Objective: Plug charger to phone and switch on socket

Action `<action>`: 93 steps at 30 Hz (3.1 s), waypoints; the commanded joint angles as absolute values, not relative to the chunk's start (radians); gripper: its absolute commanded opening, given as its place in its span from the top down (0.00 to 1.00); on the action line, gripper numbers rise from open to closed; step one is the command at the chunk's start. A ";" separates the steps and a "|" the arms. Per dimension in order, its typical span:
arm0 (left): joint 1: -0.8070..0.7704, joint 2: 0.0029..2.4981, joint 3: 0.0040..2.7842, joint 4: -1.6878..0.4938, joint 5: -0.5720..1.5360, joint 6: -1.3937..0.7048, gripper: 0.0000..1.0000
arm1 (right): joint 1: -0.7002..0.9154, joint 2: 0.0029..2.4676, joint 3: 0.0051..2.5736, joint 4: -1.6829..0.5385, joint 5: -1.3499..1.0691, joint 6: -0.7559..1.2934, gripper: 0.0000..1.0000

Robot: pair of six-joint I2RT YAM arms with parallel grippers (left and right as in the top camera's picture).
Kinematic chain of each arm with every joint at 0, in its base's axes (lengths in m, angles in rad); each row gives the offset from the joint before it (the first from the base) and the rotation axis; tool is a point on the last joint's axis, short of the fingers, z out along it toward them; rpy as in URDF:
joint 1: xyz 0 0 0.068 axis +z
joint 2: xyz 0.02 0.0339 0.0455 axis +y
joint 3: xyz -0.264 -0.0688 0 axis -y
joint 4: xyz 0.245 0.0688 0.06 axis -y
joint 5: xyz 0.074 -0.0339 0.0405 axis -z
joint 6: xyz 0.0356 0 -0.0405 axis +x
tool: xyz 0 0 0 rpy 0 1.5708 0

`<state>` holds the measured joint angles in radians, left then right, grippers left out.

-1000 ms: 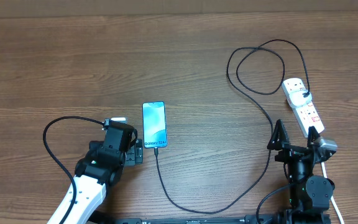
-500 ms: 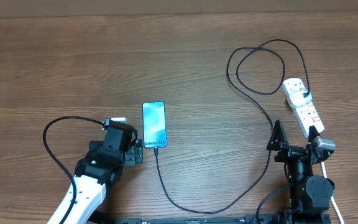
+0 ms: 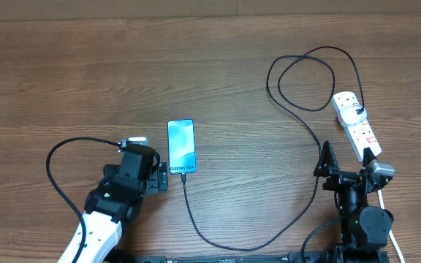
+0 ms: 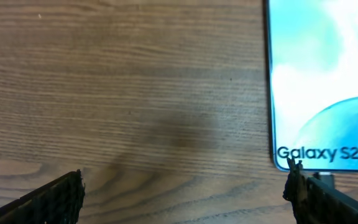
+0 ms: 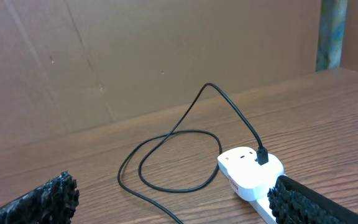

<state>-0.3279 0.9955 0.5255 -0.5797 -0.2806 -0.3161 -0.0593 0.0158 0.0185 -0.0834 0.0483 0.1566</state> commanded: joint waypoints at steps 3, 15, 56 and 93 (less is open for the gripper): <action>-0.334 0.884 0.524 -0.579 -0.280 -0.329 0.01 | -0.064 0.004 0.008 -0.081 0.040 0.152 0.00; -0.198 0.508 0.524 -0.588 -0.280 -0.329 0.00 | -0.064 0.004 0.008 -0.081 0.040 0.152 0.00; -0.007 0.003 0.005 -0.078 0.026 0.032 0.00 | -0.064 0.004 0.008 -0.081 0.040 0.152 0.00; -0.019 0.004 0.005 -0.078 0.026 0.045 0.01 | -0.064 0.004 0.008 -0.081 0.040 0.152 0.00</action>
<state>-0.0135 0.0147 0.0082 -0.0761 0.0158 0.0296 -0.0593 0.0147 0.0185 -0.0834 0.0479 0.1566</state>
